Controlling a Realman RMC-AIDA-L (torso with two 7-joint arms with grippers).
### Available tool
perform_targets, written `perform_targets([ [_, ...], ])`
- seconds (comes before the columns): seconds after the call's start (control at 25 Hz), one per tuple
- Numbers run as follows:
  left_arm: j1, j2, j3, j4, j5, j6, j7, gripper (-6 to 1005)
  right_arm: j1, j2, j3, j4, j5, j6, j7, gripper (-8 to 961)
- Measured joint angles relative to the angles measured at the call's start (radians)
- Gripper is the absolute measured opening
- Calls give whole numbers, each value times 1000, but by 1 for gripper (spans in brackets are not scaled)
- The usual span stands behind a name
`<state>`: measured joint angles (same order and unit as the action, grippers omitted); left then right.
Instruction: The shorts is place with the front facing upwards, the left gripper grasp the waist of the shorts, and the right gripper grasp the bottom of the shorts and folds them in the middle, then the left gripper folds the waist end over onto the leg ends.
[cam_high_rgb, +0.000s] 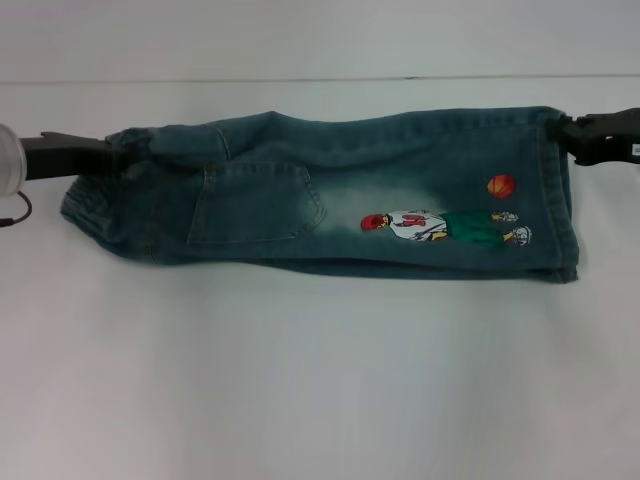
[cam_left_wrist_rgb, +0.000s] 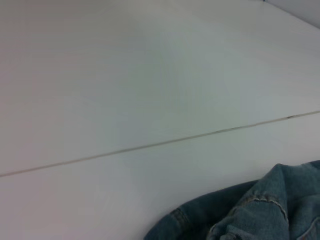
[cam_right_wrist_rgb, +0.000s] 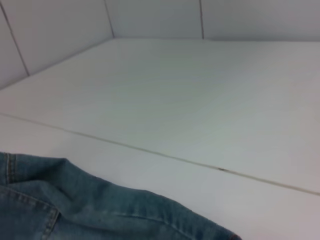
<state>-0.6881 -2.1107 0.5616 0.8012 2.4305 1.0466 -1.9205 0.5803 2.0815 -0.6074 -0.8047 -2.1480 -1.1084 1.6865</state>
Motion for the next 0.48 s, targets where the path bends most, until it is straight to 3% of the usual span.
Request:
perform_targets([
  [0.48, 3, -8, 35, 7, -6, -27, 28, 69, -12, 5, -41, 35, 2, 73, 14, 38],
])
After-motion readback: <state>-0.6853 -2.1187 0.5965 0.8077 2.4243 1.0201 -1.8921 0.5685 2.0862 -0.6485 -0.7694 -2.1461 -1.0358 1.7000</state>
